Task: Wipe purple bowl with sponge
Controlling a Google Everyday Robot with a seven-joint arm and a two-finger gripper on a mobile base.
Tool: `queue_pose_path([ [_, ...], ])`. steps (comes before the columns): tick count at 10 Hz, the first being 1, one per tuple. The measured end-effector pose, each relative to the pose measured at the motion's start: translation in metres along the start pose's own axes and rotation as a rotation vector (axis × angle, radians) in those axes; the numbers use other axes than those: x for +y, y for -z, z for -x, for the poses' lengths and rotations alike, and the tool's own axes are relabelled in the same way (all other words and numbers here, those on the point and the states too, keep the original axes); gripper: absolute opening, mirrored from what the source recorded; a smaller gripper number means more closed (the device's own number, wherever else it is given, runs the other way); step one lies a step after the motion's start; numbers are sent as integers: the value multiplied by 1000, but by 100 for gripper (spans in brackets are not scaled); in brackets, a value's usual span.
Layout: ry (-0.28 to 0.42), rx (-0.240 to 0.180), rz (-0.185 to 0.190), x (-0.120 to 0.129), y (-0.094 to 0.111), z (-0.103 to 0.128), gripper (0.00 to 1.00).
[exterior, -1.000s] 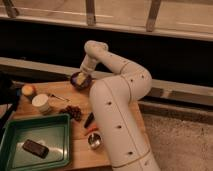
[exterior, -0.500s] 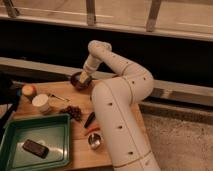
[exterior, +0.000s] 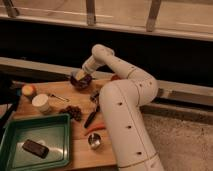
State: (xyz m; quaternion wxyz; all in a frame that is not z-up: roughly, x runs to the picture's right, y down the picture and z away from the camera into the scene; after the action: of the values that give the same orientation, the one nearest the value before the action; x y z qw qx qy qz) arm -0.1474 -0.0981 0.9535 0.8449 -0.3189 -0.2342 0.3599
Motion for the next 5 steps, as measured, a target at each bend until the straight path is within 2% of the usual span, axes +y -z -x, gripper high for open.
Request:
queue_pose_path([
  [2,24,10,11,15,-1,3,14],
  [5,28,82,21,32,15,-18,14],
])
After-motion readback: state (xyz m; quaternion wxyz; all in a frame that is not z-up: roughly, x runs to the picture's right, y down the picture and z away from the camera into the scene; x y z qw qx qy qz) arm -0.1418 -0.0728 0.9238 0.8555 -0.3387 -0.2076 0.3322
